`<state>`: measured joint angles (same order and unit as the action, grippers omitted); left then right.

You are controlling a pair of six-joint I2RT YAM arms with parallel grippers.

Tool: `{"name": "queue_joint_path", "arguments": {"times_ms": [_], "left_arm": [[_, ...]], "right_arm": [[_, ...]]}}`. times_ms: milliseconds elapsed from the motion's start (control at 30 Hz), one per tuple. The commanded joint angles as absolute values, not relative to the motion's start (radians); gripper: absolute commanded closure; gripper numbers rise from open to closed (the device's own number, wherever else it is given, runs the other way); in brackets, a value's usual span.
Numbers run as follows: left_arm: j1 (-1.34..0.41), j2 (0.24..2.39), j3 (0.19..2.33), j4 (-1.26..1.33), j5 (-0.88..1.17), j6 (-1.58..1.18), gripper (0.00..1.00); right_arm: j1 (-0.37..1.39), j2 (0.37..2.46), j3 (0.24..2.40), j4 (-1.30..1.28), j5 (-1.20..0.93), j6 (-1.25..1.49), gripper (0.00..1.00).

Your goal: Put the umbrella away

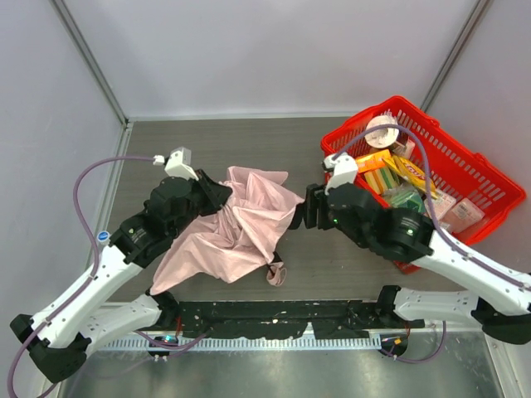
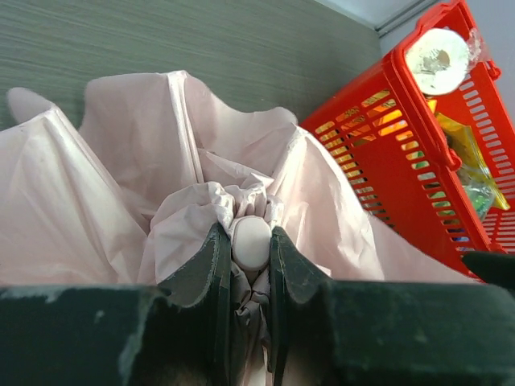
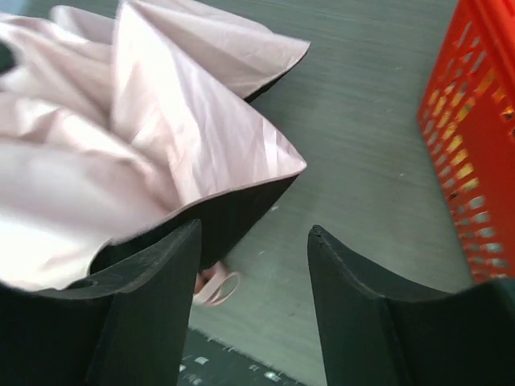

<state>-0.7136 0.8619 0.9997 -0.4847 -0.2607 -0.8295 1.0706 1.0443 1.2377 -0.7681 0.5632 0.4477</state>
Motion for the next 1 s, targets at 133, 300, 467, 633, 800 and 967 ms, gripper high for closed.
{"name": "queue_joint_path", "arguments": {"times_ms": [133,300,467,633,800,967], "left_arm": [[-0.713,0.874,0.985,-0.296,-0.468,-0.792,1.0],[-0.713,0.893,0.991,-0.261,-0.541,-0.77,1.0],[-0.715,0.876,0.988,-0.253,-0.554,-0.775,1.0],[-0.715,0.864,0.991,-0.268,-0.586,-0.79,1.0],[-0.713,0.876,1.011,-0.297,-0.626,-0.819,1.0],[-0.715,0.882,1.022,-0.345,-0.732,-0.867,1.0]], "right_arm": [[1.072,0.703,0.918,-0.221,0.07,1.018,0.25],[1.074,0.761,0.802,-0.032,0.021,1.29,0.25],[1.074,0.83,0.707,0.09,0.052,1.399,0.26],[1.077,0.873,0.683,0.114,0.054,1.41,0.31],[1.084,0.859,0.721,0.046,0.121,1.308,0.27],[1.161,0.824,0.746,-0.06,0.176,1.247,0.2]]}}
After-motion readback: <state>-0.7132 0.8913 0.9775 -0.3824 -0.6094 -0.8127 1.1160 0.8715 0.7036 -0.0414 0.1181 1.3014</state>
